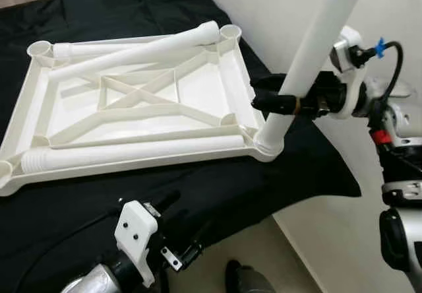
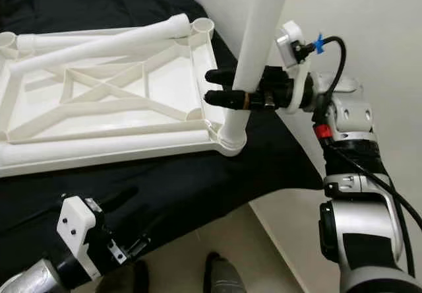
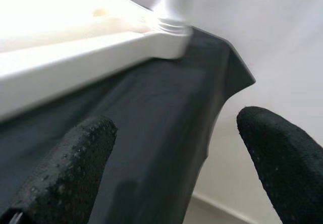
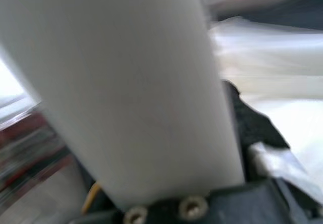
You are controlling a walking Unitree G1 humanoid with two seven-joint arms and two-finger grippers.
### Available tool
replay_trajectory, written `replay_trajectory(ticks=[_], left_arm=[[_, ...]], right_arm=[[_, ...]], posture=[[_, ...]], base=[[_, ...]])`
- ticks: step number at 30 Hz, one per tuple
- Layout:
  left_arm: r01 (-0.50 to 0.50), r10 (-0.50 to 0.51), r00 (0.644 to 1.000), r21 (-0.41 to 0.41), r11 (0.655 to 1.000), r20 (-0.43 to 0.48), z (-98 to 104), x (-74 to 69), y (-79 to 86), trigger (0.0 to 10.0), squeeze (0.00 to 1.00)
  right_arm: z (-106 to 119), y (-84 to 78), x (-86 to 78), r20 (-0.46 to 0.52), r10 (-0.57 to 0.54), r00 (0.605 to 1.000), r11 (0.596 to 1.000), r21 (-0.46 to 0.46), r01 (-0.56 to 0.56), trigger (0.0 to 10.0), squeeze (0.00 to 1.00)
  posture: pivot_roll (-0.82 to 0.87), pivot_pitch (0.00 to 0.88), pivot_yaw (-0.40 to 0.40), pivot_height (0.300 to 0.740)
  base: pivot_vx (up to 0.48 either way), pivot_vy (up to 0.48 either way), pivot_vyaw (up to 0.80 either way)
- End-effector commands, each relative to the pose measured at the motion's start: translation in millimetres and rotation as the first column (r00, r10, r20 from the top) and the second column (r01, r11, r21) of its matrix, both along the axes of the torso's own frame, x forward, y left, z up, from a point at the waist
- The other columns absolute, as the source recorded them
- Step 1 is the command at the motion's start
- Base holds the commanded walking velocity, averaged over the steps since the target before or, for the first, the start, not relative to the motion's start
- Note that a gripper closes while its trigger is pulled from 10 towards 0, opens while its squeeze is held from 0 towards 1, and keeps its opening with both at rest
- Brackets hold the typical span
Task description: Building children table
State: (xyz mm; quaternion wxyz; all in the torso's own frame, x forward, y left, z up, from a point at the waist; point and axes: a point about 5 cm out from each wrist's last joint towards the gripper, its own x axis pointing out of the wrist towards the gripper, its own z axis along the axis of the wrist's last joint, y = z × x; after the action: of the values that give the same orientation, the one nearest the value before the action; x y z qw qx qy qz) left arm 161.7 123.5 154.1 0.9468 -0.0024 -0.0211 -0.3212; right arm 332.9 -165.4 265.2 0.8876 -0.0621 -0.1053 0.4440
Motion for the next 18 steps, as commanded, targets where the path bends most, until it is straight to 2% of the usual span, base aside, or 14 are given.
replay_trajectory(ticks=[1, 2, 3, 4, 5, 6, 7, 9, 10, 12, 16, 17, 18], left_arm=[[-0.002, 0.002, 1.0, 0.006, 1.0, -0.01, -9.3, 4.6, -5.3, 10.0, 0.0], [-0.002, 0.002, 1.0, 0.006, 1.0, -0.01, -9.3, 4.6, -5.3, 10.0, 0.0], [-0.012, 0.012, 1.0, 0.018, 1.0, 0.004, -13.2, 11.7, -8.9, 10.0, 0.0], [-0.012, 0.012, 1.0, 0.018, 1.0, 0.004, -13.2, 11.7, -8.9, 10.0, 0.0], [-0.002, 0.002, 1.0, 0.019, 1.0, 0.001, -17.4, 18.2, -11.3, 10.0, 0.0], [0.007, -0.007, 1.0, 0.018, 1.0, -0.003, -19.8, 22.0, -12.7, 10.0, 0.0], [0.018, -0.018, 1.0, 0.019, 1.0, -0.009, -22.7, 24.7, -13.6, 10.0, 0.0], [0.018, -0.018, 1.0, 0.019, 1.0, -0.009, -22.7, 24.7, -13.6, 10.0, 0.0], [0.022, -0.022, 1.0, 0.02, 1.0, -0.014, -25.1, 27.1, -13.6, 10.0, 0.0], [0.009, -0.009, 1.0, 0.028, 1.0, -0.004, -27.5, 33.5, -12.6, 10.0, 0.0], [-0.01, 0.01, 1.0, 0.031, 0.999, 0.013, -27.0, 39.3, -12.9, 10.0, 0.0], [-0.015, 0.014, 1.0, 0.033, 0.999, 0.019, -27.2, 41.3, -12.4, 10.0, 0.0], [-0.017, 0.016, 1.0, 0.034, 0.999, 0.023, -27.4, 42.6, -12.0, 10.0, 0.0]], right_arm=[[-74.3, 13.8, -19.2, -0.221, -0.512, 0.83, 0.859, -0.146, 0.491, 0.0, 0.0], [-74.3, 13.8, -19.2, -0.221, -0.512, 0.83, 0.859, -0.146, 0.491, 0.0, 0.0], [-99.8, 45.0, -39.3, -0.249, -0.592, 0.767, 0.806, -0.171, 0.567, 0.0, 0.0], [-99.8, 45.0, -39.3, -0.249, -0.592, 0.767, 0.806, -0.171, 0.567, 0.0, 0.0], [-105.0, 74.7, -38.2, -0.249, -0.572, 0.781, 0.82, -0.144, 0.554, 0.0, 0.0], [-106.1, 94.7, -34.0, -0.241, -0.52, 0.82, 0.854, -0.127, 0.504, 0.0, 0.0], [-103.8, 101.6, -22.4, -0.237, -0.499, 0.834, 0.867, -0.118, 0.485, 0.0, 0.0], [-103.8, 101.6, -22.4, -0.237, -0.499, 0.834, 0.867, -0.118, 0.485, 0.0, 0.0], [-99.5, 101.4, -12.1, -0.24, -0.502, 0.831, 0.864, -0.103, 0.492, 0.0, 0.0], [-94.1, 98.3, -1.8, -0.237, -0.508, 0.828, 0.86, -0.085, 0.503, 0.0, 0.0], [-92.6, 97.0, 0.6, -0.237, -0.502, 0.832, 0.863, -0.074, 0.5, 0.0, 0.0], [-90.7, 97.9, -3.5, -0.255, -0.521, 0.815, 0.85, -0.069, 0.522, 10.0, 0.0], [-89.3, 98.5, -7.1, -0.268, -0.539, 0.799, 0.837, -0.067, 0.543, 10.0, 0.0]], posture=[[0.05, 0.195, -0.166, 0.74], [0.05, 0.195, -0.166, 0.74], [0.04, 0.148, -0.161, 0.74], [0.04, 0.148, -0.161, 0.74], [0.06, 0.121, -0.159, 0.74], [0.06, 0.121, -0.159, 0.74], [0.06, 0.095, -0.157, 0.74], [0.06, 0.095, -0.157, 0.74], [0.06, 0.079, -0.16, 0.74], [0.06, 0.056, -0.154, 0.74], [0.04, 0.041, -0.143, 0.74], [0.04, 0.038, -0.132, 0.74], [0.04, 0.038, -0.132, 0.74]], base=[[0.0, 0.0, 0.0], [0.0, 0.0, 0.0], [0.0, 0.0, 0.0], [0.0, 0.0, 0.0], [0.0, 0.0, 0.0], [0.0, 0.0, 0.0], [0.0, 0.0, 0.0], [0.0, 0.0, 0.0], [0.0, 0.0, 0.0], [0.0, 0.0, 0.0], [0.0, 0.0, 0.0], [0.0, 0.0, 0.0], [0.0, 0.0, 0.0]])
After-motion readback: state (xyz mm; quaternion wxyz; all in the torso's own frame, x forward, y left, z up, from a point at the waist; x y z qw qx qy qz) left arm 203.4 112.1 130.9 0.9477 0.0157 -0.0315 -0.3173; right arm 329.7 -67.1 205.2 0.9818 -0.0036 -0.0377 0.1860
